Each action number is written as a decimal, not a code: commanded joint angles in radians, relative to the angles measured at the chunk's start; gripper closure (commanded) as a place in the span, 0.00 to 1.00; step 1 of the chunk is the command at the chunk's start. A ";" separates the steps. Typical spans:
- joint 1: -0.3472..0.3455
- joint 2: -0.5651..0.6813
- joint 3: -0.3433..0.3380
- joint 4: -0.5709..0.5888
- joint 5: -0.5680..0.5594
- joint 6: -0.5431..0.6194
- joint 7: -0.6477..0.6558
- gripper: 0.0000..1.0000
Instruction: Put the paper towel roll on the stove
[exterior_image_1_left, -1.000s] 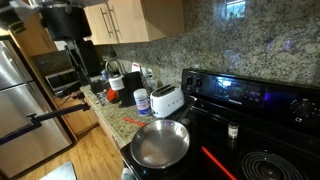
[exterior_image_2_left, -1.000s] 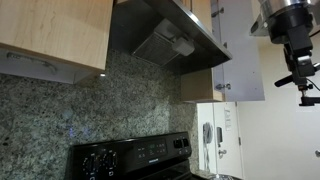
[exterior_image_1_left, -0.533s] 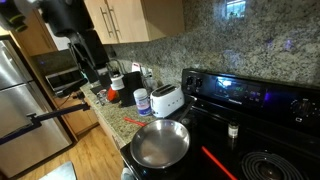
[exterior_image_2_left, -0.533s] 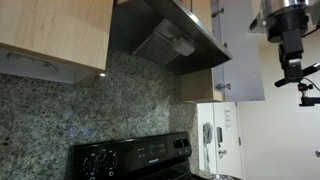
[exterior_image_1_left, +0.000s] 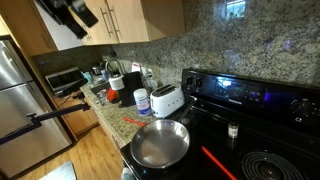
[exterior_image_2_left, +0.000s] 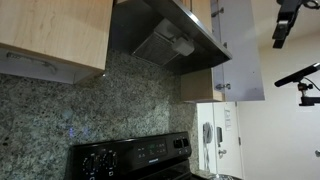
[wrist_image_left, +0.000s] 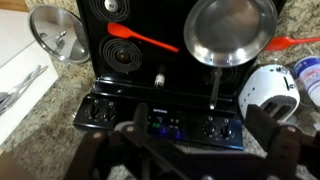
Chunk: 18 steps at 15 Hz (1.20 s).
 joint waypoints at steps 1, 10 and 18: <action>-0.014 -0.101 0.009 -0.010 0.007 0.105 0.036 0.00; -0.148 -0.053 0.058 0.086 0.009 0.570 0.209 0.00; -0.279 -0.008 0.079 0.148 0.051 0.836 0.238 0.00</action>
